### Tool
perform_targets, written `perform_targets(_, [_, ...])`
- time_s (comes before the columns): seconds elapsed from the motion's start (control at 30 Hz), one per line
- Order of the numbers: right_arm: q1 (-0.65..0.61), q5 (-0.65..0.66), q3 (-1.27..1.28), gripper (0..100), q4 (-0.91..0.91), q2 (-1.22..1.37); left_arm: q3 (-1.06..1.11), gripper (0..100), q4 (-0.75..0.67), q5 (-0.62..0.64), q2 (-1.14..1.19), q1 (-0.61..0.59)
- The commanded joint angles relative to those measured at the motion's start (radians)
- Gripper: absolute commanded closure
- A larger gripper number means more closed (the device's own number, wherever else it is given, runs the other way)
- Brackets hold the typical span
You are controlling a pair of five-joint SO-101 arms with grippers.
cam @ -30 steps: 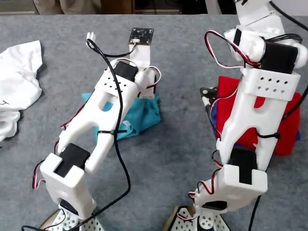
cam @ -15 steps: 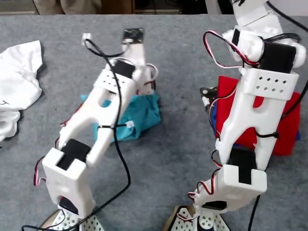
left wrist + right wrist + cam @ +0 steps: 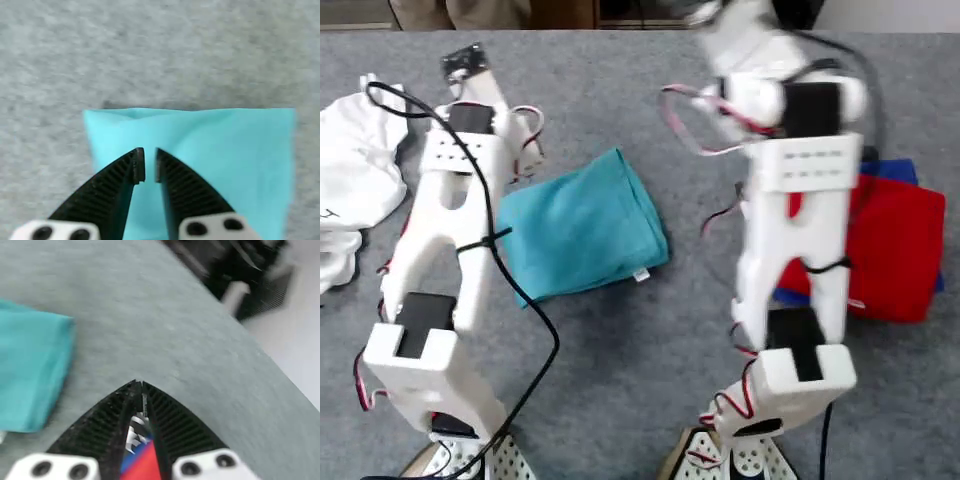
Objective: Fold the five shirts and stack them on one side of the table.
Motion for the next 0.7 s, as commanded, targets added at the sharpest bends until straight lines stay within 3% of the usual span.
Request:
perform_targets(0.0, [-0.133,0.009,0.025,99.4,-0.011,0.068,0.081,98,-0.063,-0.055,0.053,-0.031])
perform_targets(0.2, [-0.196,0.005,-0.024,99.4,-0.038,0.275,0.196,98,-0.270,-0.038,0.177,-0.115])
perform_targets(0.47, [-0.193,-0.037,-0.174,99.4,-0.199,0.694,0.166,98,-0.273,-0.038,0.186,-0.126])
perform_targets(0.67, [-0.160,-0.035,-0.479,99.4,-0.075,0.897,0.164,97,-0.275,-0.038,0.186,-0.126])
